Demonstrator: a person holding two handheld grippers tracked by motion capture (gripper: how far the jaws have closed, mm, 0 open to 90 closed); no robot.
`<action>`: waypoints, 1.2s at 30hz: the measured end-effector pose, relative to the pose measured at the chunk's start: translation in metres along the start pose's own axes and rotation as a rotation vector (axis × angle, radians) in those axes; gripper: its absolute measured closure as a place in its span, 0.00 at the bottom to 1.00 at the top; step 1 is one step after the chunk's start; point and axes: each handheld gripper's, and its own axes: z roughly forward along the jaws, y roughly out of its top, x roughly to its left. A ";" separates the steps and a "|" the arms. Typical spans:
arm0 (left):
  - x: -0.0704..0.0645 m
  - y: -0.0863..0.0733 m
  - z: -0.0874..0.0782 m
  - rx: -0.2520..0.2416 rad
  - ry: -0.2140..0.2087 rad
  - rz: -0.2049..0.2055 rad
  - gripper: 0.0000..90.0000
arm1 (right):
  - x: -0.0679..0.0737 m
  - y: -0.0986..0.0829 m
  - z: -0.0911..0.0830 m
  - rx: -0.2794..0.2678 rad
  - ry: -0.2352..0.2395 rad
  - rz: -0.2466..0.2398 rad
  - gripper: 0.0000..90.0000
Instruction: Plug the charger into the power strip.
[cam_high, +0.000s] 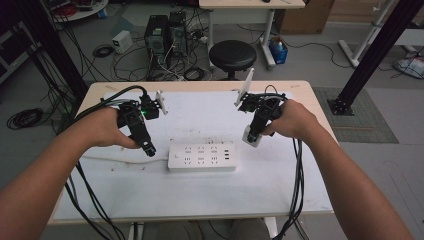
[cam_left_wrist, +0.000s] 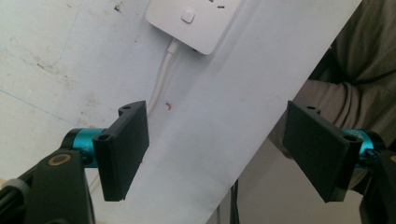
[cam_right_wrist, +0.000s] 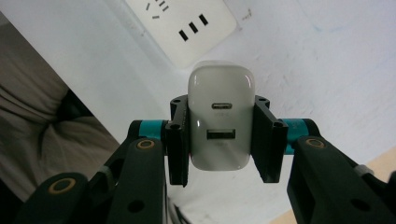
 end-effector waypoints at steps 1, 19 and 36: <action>0.001 0.000 0.000 0.004 0.001 0.005 0.26 | 0.000 0.002 0.002 -0.004 -0.001 -0.037 0.69; 0.000 0.001 0.003 0.006 -0.007 0.025 0.26 | 0.024 0.056 0.048 0.035 -0.023 -0.373 0.69; 0.003 -0.005 0.008 0.007 -0.021 0.013 0.26 | 0.021 0.088 0.079 0.042 0.054 -0.468 0.69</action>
